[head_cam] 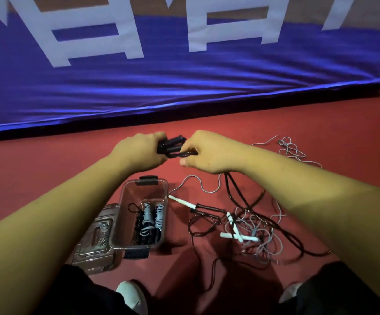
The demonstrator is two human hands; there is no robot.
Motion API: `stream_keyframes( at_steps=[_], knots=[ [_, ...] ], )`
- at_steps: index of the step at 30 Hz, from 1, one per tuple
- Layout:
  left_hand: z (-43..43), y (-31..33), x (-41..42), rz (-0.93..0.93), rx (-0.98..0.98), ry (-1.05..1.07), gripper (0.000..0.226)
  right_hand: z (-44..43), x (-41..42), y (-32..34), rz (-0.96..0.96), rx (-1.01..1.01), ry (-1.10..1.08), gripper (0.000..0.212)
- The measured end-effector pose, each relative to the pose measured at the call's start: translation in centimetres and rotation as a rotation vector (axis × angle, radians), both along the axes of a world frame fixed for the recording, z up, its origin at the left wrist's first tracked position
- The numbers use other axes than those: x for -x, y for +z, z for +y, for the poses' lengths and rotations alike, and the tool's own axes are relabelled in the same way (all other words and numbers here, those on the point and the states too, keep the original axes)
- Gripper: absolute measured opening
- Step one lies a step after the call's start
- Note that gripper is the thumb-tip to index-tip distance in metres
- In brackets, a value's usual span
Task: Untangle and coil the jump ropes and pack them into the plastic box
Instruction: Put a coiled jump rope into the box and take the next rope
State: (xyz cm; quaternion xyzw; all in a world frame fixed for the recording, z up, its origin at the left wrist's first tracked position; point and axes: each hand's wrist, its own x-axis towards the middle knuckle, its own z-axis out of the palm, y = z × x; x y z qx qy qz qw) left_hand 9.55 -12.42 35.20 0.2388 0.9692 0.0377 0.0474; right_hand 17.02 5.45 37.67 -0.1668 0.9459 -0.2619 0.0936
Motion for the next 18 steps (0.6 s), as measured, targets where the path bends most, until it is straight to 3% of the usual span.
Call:
stream_keyframes(
  at_steps=[3, 6, 10, 12, 15, 18],
  knots=[
    [1.2, -0.5, -1.3, -0.055, 0.09, -0.093, 0.039, 0.5, 0.4, 0.3, 0.148, -0.045, -0.014, 0.021],
    [2.3, -0.5, -2.9, -0.207, 0.03, -0.206, 0.032, 1.9, 0.9, 0.5, 0.202, 0.038, -0.085, 0.014],
    [3.5, -0.1, -4.4, -0.287, -0.162, -0.226, 0.046, 4.0, 1.4, 0.4, 0.138, 0.231, -0.162, 0.009],
    [3.6, 0.3, -4.6, -0.331, -0.268, -0.251, 0.038, 5.1, 1.6, 0.2, 0.089, 0.297, -0.173, 0.008],
    [3.0, 1.4, -4.9, -0.584, -0.51, -0.296, 0.017, 6.1, 1.7, -0.8, 0.001, 0.412, -0.213, 0.003],
    [2.3, 1.9, -4.7, -0.702, -0.716, -0.269, 0.029, 6.2, 1.4, -2.3, -0.166, 0.453, -0.193, 0.024]
  ],
)
